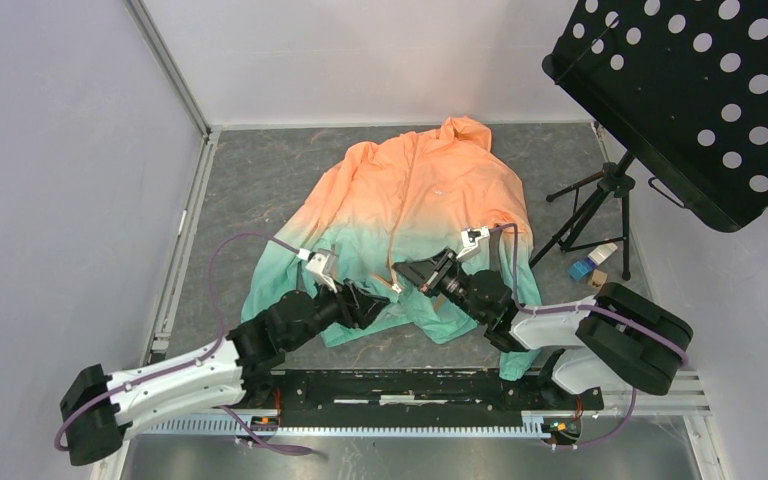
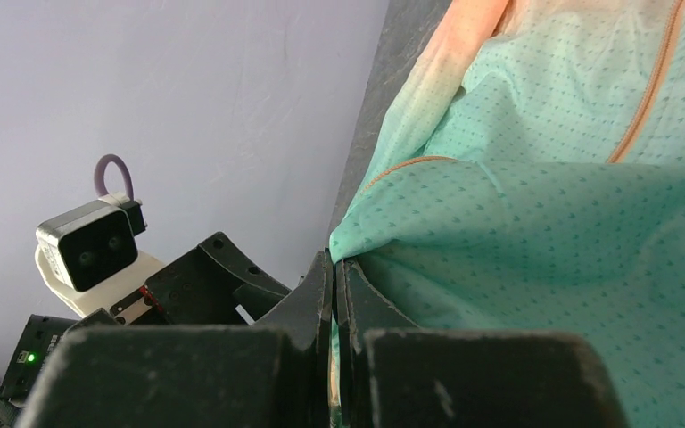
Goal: Zip up the jacket
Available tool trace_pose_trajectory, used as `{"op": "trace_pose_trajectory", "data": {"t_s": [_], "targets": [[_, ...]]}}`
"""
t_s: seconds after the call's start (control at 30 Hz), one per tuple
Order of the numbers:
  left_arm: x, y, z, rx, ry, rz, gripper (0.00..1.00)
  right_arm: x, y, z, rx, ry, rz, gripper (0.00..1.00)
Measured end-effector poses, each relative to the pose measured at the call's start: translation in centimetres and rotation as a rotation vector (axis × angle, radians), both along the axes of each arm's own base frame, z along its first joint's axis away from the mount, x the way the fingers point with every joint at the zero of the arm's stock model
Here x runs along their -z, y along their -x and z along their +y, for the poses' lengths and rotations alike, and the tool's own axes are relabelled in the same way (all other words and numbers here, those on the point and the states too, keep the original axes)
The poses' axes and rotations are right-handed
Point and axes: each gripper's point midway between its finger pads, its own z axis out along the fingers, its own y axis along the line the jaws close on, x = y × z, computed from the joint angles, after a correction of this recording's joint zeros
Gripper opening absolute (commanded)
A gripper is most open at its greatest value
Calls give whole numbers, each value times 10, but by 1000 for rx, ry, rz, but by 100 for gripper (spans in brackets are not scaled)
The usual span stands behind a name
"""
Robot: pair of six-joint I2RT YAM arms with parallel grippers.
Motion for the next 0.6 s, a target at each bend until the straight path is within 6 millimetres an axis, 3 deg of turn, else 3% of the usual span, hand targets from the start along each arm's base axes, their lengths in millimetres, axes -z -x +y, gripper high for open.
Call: {"op": "trace_pose_trajectory", "data": {"t_s": [0.27, 0.5, 0.6], "targets": [[-22, 10, 15, -9, 34, 24, 88, -2, 0, 0, 3, -29, 26, 1], [-47, 6, 10, 16, -122, -21, 80, 16, 0, 1, 7, -2, 124, 0], [-45, 10, 6, 42, -224, -87, 79, 20, 0, 1, 10, -2, 154, 0]]}}
